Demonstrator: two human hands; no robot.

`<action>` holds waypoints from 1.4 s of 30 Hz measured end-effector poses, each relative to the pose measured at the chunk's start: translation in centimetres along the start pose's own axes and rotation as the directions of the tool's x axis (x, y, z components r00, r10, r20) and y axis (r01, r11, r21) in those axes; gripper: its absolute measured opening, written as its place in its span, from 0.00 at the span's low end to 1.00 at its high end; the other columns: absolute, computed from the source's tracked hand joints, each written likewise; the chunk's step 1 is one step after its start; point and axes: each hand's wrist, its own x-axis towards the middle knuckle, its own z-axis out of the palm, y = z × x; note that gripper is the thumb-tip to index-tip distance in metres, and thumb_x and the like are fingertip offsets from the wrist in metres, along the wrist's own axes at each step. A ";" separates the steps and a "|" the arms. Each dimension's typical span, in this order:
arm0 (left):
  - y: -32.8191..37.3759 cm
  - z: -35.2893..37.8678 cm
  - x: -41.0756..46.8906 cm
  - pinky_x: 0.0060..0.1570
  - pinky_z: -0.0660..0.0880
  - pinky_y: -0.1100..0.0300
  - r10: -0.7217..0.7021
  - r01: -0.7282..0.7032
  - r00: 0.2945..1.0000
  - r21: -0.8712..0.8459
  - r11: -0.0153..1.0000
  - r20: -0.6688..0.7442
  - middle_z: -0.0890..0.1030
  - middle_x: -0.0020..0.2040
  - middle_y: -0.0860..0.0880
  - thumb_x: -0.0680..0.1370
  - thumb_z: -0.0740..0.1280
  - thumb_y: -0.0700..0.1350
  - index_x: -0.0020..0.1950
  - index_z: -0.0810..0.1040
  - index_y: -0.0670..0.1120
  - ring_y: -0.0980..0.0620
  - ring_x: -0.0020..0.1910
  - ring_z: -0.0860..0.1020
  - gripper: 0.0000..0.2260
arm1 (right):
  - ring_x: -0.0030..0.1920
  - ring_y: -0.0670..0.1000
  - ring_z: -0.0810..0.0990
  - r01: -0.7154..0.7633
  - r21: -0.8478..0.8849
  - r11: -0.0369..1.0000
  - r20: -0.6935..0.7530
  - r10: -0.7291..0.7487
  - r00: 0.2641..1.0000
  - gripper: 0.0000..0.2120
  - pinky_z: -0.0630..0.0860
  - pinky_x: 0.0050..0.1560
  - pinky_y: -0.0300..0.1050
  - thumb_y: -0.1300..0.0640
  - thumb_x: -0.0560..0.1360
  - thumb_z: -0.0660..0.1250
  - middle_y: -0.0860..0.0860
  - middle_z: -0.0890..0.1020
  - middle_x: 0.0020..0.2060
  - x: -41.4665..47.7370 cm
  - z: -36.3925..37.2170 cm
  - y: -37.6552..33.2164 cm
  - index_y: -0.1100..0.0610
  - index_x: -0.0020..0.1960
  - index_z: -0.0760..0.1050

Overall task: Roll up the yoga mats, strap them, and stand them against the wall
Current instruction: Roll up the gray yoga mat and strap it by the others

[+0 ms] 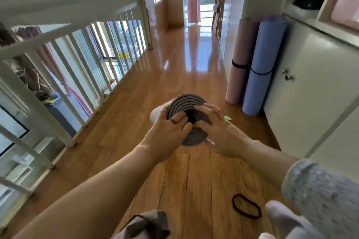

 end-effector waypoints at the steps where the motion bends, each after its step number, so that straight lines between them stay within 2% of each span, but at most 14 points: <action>1: 0.5 1.5 -0.5 0.60 0.71 0.34 -0.012 0.012 1.000 -0.005 1.000 0.004 0.81 0.53 0.45 0.68 0.72 0.43 0.52 0.79 0.44 0.43 0.59 0.77 0.13 | 0.74 0.58 0.55 0.005 -0.006 1.000 0.021 -0.005 1.000 0.25 0.68 0.67 0.54 0.59 0.68 0.74 0.55 0.60 0.71 -0.4 1.2 0.0 0.55 0.63 0.71; 7: 3.9 10.2 -1.6 0.64 0.64 0.32 -0.045 0.045 0.999 -0.042 0.998 -0.021 0.81 0.54 0.45 0.69 0.68 0.42 0.53 0.78 0.44 0.43 0.60 0.77 0.13 | 0.67 0.61 0.64 0.042 -0.111 0.993 0.048 -0.037 0.998 0.16 0.77 0.57 0.55 0.60 0.70 0.71 0.57 0.66 0.63 -2.9 8.1 1.4 0.59 0.57 0.77; 12: 5.0 17.3 0.6 0.60 0.66 0.29 -0.017 0.011 0.996 -0.070 0.998 -0.092 0.80 0.51 0.44 0.68 0.71 0.41 0.54 0.73 0.43 0.44 0.59 0.71 0.16 | 0.69 0.59 0.66 0.001 -0.029 1.000 0.205 0.005 0.979 0.21 0.75 0.59 0.47 0.54 0.71 0.70 0.58 0.69 0.65 -4.6 11.7 4.9 0.58 0.63 0.74; 14: 5.8 19.8 1.9 0.59 0.65 0.28 0.031 -0.035 0.996 -0.059 0.998 -0.078 0.80 0.52 0.43 0.67 0.72 0.39 0.55 0.73 0.42 0.43 0.59 0.71 0.18 | 0.63 0.57 0.74 -0.119 0.016 0.993 0.247 0.112 0.963 0.22 0.76 0.56 0.43 0.54 0.71 0.70 0.58 0.72 0.63 -5.8 12.1 6.6 0.61 0.62 0.73; 16: 7.3 22.2 3.1 0.60 0.66 0.28 0.116 -0.116 0.993 -0.036 0.993 -0.006 0.79 0.53 0.43 0.65 0.75 0.39 0.56 0.77 0.42 0.42 0.60 0.72 0.20 | 0.57 0.57 0.77 -0.349 0.057 0.935 0.318 0.315 0.894 0.19 0.77 0.52 0.46 0.57 0.73 0.68 0.58 0.73 0.61 -7.7 13.3 8.0 0.61 0.62 0.73; 18: 9.5 24.3 4.1 0.61 0.67 0.29 0.215 -0.218 0.971 0.019 0.976 0.104 0.79 0.57 0.45 0.65 0.76 0.41 0.59 0.78 0.44 0.43 0.63 0.71 0.23 | 0.54 0.55 0.77 -0.493 0.011 0.870 0.502 0.422 0.755 0.15 0.75 0.48 0.44 0.58 0.76 0.65 0.54 0.73 0.60 -10.5 15.5 9.1 0.57 0.62 0.73; 20: 11.8 26.0 5.0 0.63 0.65 0.30 0.302 -0.318 0.934 0.060 0.946 0.193 0.77 0.60 0.47 0.67 0.75 0.42 0.64 0.75 0.46 0.45 0.66 0.70 0.26 | 0.56 0.52 0.77 -0.581 -0.130 0.804 0.780 0.444 0.440 0.14 0.76 0.52 0.43 0.57 0.78 0.62 0.51 0.73 0.61 -13.7 18.3 10.0 0.52 0.63 0.73; 22: 13.8 27.5 6.0 0.65 0.60 0.30 0.356 -0.384 0.902 0.080 0.920 0.243 0.75 0.63 0.47 0.71 0.72 0.43 0.69 0.71 0.46 0.46 0.69 0.68 0.27 | 0.57 0.53 0.77 -0.586 -0.251 0.771 0.913 0.389 0.120 0.15 0.77 0.55 0.47 0.56 0.78 0.62 0.51 0.75 0.60 -16.5 21.2 10.3 0.52 0.65 0.72; 23: 14.6 28.3 6.4 0.65 0.58 0.30 0.371 -0.404 0.893 0.095 0.910 0.254 0.74 0.64 0.47 0.72 0.70 0.43 0.70 0.69 0.45 0.46 0.69 0.67 0.27 | 0.55 0.53 0.77 -0.581 -0.289 0.761 0.930 0.368 0.020 0.16 0.78 0.55 0.49 0.54 0.78 0.63 0.52 0.76 0.59 -17.7 22.4 10.2 0.52 0.65 0.72; 25: 15.7 29.5 7.2 0.65 0.58 0.31 0.385 -0.427 0.885 0.126 0.895 0.262 0.74 0.63 0.46 0.72 0.69 0.42 0.70 0.69 0.45 0.46 0.68 0.68 0.26 | 0.53 0.54 0.78 -0.585 -0.335 0.738 0.929 0.361 -0.077 0.17 0.79 0.53 0.49 0.51 0.78 0.65 0.52 0.76 0.56 -19.6 24.6 9.9 0.54 0.65 0.72; 30: 17.5 31.3 8.0 0.65 0.59 0.32 0.436 -0.477 0.864 0.135 0.868 0.252 0.77 0.60 0.48 0.70 0.55 0.37 0.67 0.73 0.46 0.49 0.64 0.71 0.26 | 0.43 0.52 0.77 -0.633 -0.389 0.670 0.890 0.450 -0.072 0.16 0.75 0.41 0.44 0.45 0.76 0.66 0.51 0.74 0.41 -22.9 29.0 9.1 0.58 0.54 0.73; 36: 17.5 31.1 7.8 0.65 0.59 0.31 0.457 -0.496 0.851 0.107 0.862 0.259 0.76 0.59 0.47 0.70 0.54 0.37 0.68 0.72 0.45 0.48 0.65 0.71 0.26 | 0.41 0.52 0.77 -0.662 -0.431 0.613 0.870 0.477 -0.125 0.09 0.75 0.40 0.44 0.55 0.80 0.62 0.50 0.72 0.37 -23.8 30.6 9.3 0.60 0.55 0.75; 39: 16.8 30.3 8.0 0.66 0.58 0.31 0.457 -0.491 0.853 0.092 0.866 0.251 0.75 0.61 0.47 0.71 0.59 0.36 0.70 0.69 0.44 0.47 0.66 0.69 0.26 | 0.50 0.54 0.79 -0.752 -0.359 0.553 0.890 0.444 -0.098 0.12 0.78 0.49 0.44 0.56 0.79 0.61 0.52 0.78 0.46 -22.7 29.3 9.9 0.60 0.59 0.75; 42: 15.1 28.5 8.0 0.66 0.56 0.31 0.414 -0.448 0.871 0.079 0.891 0.264 0.72 0.65 0.46 0.74 0.67 0.39 0.72 0.64 0.44 0.45 0.70 0.66 0.28 | 0.54 0.54 0.79 -0.899 -0.221 0.377 0.869 0.494 -0.007 0.14 0.77 0.51 0.45 0.54 0.80 0.62 0.55 0.78 0.55 -19.2 26.7 10.9 0.60 0.62 0.73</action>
